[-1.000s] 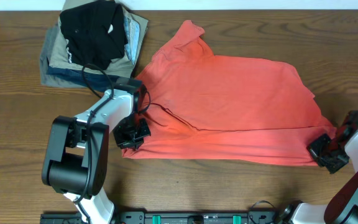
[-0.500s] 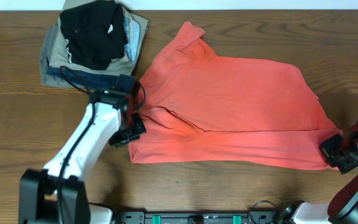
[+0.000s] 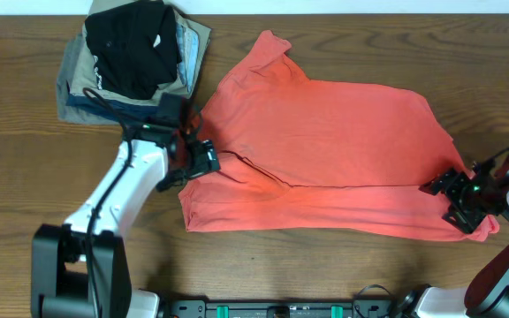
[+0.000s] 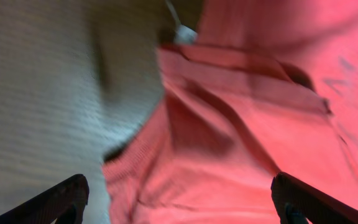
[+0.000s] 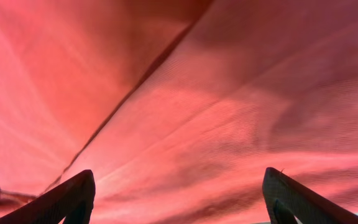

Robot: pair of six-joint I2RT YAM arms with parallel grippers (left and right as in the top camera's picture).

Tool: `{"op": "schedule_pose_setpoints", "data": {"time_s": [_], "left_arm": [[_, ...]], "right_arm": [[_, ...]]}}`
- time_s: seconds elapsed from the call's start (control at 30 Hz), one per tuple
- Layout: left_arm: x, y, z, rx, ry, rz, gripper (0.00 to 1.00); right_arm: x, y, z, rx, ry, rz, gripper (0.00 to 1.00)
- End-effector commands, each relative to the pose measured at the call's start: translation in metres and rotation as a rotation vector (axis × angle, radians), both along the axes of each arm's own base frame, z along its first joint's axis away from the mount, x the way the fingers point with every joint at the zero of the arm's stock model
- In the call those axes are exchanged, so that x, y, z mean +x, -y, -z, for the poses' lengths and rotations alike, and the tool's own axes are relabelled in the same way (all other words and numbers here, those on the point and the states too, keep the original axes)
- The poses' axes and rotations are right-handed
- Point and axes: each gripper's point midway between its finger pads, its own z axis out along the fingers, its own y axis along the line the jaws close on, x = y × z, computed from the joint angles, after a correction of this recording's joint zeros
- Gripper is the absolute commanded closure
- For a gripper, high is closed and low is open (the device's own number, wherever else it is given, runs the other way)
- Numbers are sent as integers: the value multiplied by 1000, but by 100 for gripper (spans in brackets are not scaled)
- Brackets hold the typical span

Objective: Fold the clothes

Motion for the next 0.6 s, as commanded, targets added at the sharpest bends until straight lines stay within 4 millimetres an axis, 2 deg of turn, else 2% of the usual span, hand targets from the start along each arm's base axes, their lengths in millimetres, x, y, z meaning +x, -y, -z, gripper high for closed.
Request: {"op": "schedule_pose_setpoints", "data": {"time_s": [0.0,0.1,0.2,0.27,0.43,0.57], "left_arm": [[5,-4,11,-51,-16,59,7],[6,-1,21,-100,-41,58,13],[11,-1,30,-97,-34,85,13],[17,0,31,-98,-15,89,14],[34,2,30,-101,55,95,29],[40,1,37,-97,62,94,31]], "right_arm": [[9,-9,-4,13,39,-72,16],[11,-14,-4,13,39,-93,16],[12,-20,-4,13,39,-116,16],[13,-22,-4,13,39,-125,16],[13,-25,-4,13,38,-135,16],[13,-25,-4,13,38,-136,16]]}}
